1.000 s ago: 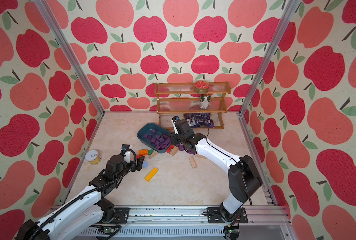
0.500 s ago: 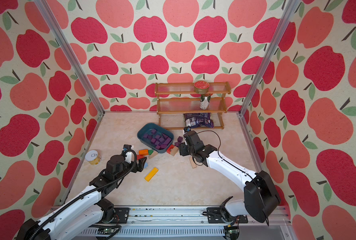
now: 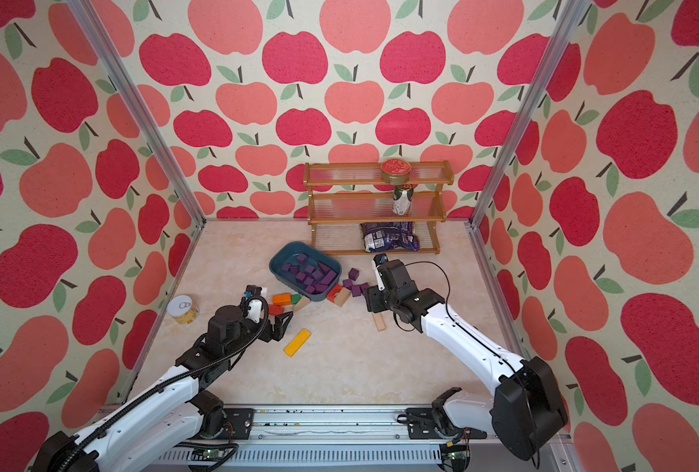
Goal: Pick purple bricks into the storage bin
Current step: Pick up the building block from the center of the board.
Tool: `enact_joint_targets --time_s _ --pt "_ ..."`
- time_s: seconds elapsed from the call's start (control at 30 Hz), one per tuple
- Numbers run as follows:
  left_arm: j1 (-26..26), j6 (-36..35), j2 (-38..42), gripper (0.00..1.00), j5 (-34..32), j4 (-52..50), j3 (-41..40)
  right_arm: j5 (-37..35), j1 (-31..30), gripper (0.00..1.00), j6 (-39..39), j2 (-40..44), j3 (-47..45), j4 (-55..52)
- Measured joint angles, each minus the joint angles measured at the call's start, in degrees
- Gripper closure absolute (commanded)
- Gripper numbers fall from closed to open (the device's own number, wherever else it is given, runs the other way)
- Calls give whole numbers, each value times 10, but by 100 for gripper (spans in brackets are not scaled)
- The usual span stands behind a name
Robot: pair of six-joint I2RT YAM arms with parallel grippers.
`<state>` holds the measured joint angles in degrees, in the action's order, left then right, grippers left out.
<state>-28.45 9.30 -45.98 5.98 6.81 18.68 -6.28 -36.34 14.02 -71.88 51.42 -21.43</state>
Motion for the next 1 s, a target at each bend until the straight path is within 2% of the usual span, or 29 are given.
enact_joint_targets --time_s 0.23,0.57,1.0 --pt "-17 -15 15 1 16 13 -3 33 33 29 -78 9 -35 16" --pt "-17 -15 -7 1 21 27 -19 95 115 29 -102 -10 -37 17" --pt "-21 -15 -38 1 20 30 -18 77 151 31 -211 -49 -14 21"
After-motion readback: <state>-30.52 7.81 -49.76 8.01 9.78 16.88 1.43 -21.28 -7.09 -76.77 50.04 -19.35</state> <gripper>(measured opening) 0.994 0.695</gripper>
